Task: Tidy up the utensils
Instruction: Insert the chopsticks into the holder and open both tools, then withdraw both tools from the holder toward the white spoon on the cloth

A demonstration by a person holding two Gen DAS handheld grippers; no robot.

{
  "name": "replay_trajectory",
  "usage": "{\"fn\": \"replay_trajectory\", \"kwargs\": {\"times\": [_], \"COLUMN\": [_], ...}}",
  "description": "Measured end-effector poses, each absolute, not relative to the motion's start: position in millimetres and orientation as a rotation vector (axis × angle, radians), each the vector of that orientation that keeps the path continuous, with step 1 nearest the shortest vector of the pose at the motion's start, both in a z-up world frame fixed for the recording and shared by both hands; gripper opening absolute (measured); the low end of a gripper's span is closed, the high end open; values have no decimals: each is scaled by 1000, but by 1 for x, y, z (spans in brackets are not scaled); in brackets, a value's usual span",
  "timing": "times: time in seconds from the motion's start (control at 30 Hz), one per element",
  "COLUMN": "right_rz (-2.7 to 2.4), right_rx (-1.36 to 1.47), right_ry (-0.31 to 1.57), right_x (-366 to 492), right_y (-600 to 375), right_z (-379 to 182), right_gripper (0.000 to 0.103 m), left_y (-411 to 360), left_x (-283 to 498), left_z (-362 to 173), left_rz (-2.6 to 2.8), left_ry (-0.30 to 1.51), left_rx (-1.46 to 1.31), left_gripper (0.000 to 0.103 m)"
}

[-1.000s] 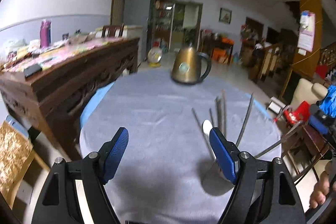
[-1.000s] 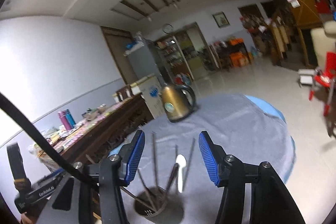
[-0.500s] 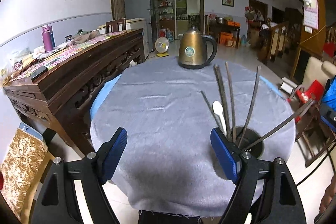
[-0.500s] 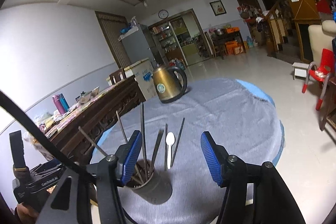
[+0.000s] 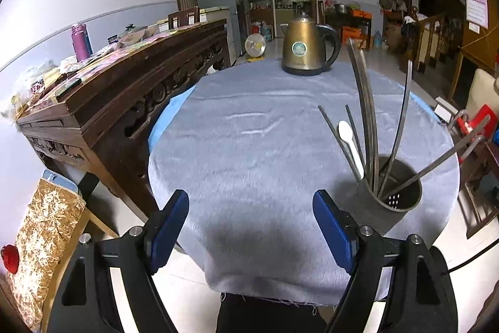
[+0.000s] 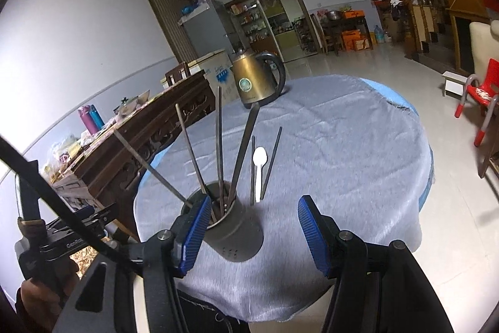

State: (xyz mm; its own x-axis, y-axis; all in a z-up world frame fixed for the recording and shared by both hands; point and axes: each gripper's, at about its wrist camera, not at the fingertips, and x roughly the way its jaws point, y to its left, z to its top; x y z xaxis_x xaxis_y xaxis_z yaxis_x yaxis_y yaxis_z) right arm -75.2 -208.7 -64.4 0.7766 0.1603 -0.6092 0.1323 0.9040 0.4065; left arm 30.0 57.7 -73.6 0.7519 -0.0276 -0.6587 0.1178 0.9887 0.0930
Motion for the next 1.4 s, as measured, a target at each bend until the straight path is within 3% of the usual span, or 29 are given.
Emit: {"fn": "replay_trajectory", "kwargs": {"times": [1.4], "right_rz": [9], "right_rx": [514], "right_ry": [757], "right_x": [-97], "right_y": [-213], "right_z": [-86], "right_gripper": [66], "left_y": [52], "left_x": [17], "left_z": [-103], "left_rz": [-51], "left_ry": [807], "left_rx": [209], "left_gripper": [82]}}
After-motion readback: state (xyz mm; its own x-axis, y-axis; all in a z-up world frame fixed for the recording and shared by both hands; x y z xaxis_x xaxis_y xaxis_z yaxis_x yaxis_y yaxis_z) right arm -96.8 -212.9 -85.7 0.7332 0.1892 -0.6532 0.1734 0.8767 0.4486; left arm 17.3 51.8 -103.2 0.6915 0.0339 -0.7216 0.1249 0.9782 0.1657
